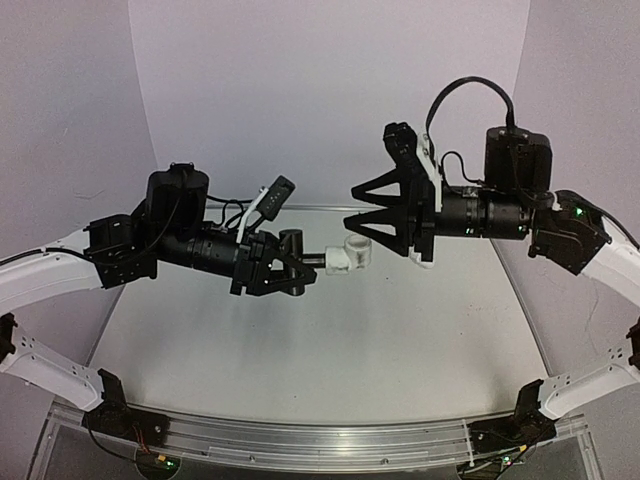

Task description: Install the water faucets

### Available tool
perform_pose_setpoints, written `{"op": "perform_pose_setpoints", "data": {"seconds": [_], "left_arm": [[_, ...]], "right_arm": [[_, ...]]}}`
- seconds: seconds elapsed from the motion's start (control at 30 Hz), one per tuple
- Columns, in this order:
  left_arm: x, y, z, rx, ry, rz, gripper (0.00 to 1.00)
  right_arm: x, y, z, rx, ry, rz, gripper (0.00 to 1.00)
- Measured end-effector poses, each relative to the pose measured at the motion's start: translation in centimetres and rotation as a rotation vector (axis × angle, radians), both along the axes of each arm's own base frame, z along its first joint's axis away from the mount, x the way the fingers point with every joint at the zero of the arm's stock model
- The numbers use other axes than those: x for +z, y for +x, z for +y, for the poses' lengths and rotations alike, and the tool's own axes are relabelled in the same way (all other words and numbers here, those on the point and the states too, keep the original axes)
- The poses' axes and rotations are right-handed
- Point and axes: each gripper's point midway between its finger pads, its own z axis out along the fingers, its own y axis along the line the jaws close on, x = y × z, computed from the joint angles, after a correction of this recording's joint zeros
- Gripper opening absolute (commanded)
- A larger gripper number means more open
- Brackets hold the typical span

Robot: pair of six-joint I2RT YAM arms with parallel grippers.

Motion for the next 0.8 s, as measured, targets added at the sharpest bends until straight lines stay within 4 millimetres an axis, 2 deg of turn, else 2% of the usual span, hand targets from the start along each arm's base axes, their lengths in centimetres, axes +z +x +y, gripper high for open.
{"op": "perform_pose_setpoints", "data": {"seconds": [0.13,0.23,0.37,0.43,0.6,0.73,0.8], "left_arm": [[-1.4,-0.6,0.2,-0.003,0.059,-0.034,0.00],[-1.5,-0.9,0.4,-0.008,0.068,-0.047,0.00],[-1.1,-0.7,0.5,0.013,0.069,-0.037,0.00],[-0.7,-0.5,0.6,0.032,0.070,-0.016,0.00],[0.8,0.3,0.5,0.078,0.042,0.058,0.00],[1.5,1.1,0.3,0.093,0.004,0.169,0.00],[1.8,1.4,0.0,0.085,-0.014,0.234,0.00]], "right_arm": [[0.1,2.0,-0.5,-0.049,0.030,0.133,0.49],[-0.8,3.8,-0.5,-0.093,0.008,0.185,0.52],[-1.8,4.7,-0.6,-0.108,-0.040,0.194,0.65],[-1.3,4.4,-0.8,-0.090,-0.049,0.164,0.72],[2.2,2.7,-1.4,-0.001,-0.023,-0.016,0.82],[3.3,0.1,-2.1,0.079,-0.057,-0.239,0.85],[3.1,-1.3,-2.3,0.118,-0.087,-0.365,0.85]]}}
